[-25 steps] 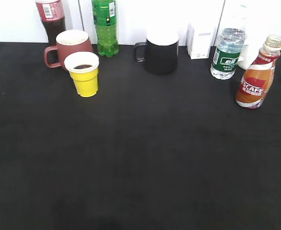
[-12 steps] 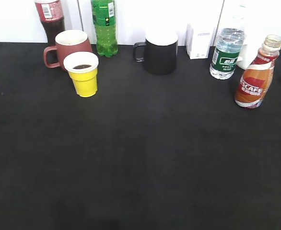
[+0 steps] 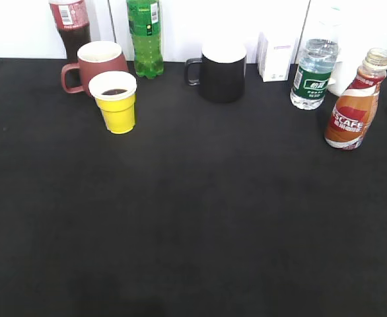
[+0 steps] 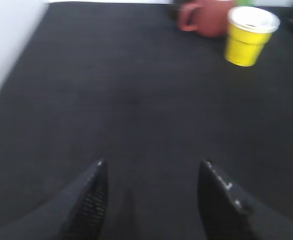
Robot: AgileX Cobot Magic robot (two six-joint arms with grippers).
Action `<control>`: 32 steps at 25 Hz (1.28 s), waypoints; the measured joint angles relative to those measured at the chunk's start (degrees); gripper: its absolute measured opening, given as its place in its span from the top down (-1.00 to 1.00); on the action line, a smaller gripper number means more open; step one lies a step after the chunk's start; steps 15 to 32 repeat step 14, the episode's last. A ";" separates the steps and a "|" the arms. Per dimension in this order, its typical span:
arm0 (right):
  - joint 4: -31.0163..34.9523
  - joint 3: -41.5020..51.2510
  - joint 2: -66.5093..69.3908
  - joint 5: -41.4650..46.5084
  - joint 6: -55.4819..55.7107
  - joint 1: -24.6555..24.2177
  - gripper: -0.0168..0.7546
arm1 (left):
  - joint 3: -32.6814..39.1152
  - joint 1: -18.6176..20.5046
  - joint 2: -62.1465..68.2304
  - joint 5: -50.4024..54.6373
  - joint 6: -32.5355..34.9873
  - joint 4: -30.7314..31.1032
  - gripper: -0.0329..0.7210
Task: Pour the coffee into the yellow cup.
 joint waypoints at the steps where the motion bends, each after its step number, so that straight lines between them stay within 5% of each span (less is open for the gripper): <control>1: 0.00 0.00 -0.04 0.00 0.00 0.00 -0.57 | 0.00 1.11 0.00 0.00 0.00 0.00 -0.24; 32: 0.00 0.00 -0.04 -0.04 0.00 0.00 -0.57 | 0.00 2.06 0.00 0.00 0.00 0.00 -0.24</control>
